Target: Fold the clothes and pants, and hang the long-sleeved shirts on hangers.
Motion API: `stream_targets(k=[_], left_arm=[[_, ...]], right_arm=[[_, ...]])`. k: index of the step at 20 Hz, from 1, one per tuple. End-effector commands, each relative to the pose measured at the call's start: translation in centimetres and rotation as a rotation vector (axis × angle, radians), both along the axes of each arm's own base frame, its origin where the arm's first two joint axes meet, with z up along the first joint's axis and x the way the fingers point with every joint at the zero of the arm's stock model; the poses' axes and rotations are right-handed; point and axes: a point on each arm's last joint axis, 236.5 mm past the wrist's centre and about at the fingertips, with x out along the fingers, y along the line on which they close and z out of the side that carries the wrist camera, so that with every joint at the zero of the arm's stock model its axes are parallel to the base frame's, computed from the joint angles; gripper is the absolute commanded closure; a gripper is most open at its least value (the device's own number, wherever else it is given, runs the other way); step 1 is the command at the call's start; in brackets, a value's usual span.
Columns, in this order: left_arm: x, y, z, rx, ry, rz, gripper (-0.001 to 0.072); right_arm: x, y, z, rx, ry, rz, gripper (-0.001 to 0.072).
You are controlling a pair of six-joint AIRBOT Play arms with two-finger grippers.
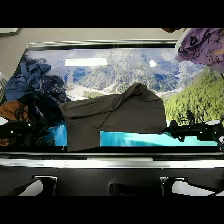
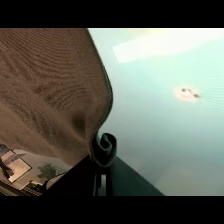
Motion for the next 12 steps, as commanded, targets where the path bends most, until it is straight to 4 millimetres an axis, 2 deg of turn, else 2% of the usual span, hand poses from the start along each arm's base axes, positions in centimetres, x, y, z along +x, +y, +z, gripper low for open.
stream_targets(k=[1,8,12], left_arm=[[-0.7,-1.8,-1.4,-0.043,-0.020,-0.033,0.0044],[1.1,-4.0,-2.0,-0.014,-0.080,-0.068,0.0045],[2.6,-4.9,-3.6,-0.041,-0.073,-0.016,0.0046]], right_arm=[[-0.2,0.2,0.1,0.008,0.004,0.013,0.0679],[0.4,-0.1,2.1,-0.027,-0.062,0.020,0.0679],[0.3,0.1,3.3,-0.029,-0.085,0.033,0.0679]])
